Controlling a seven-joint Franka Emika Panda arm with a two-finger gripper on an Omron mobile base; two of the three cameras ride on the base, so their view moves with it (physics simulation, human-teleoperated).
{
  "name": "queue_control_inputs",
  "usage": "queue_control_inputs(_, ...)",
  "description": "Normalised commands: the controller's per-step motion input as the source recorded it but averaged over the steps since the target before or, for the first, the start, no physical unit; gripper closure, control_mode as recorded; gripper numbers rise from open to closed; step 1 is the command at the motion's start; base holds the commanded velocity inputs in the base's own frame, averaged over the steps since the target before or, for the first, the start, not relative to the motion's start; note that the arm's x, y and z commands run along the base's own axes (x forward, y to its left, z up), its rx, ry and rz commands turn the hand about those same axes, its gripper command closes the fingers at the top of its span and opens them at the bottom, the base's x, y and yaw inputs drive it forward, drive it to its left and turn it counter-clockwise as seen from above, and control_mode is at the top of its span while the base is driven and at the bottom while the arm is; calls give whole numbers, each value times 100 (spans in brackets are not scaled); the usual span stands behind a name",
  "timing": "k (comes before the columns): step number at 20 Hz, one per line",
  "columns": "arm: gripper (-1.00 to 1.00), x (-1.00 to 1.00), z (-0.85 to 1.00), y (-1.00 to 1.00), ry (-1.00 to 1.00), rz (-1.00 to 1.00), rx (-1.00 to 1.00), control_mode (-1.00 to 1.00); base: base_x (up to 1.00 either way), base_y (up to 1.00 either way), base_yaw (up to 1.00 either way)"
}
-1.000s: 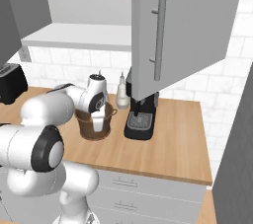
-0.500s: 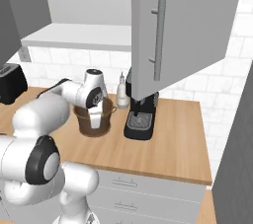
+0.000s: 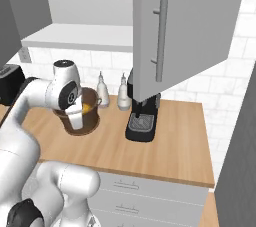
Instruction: Open the cabinet, pick up the bread from the cabinet and place it in the basket. Then move the basket to the dining counter.
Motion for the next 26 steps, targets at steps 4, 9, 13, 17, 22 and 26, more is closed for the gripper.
queue_control_inputs(4,100,-77,90,-11,0,8,-21,-100,0,0,0)
queue_control_inputs(9,100,-70,51,-27,0,11,-4,-100,0,0,0)
queue_control_inputs(13,100,-48,39,-4,0,6,10,-100,0,0,0)
queue_control_inputs(17,100,-35,45,0,-5,7,10,-100,0,0,0)
queue_control_inputs(22,100,-32,21,2,-6,5,12,-100,0,0,0)
queue_control_inputs(26,100,0,0,0,0,0,0,100,-80,20,-2)
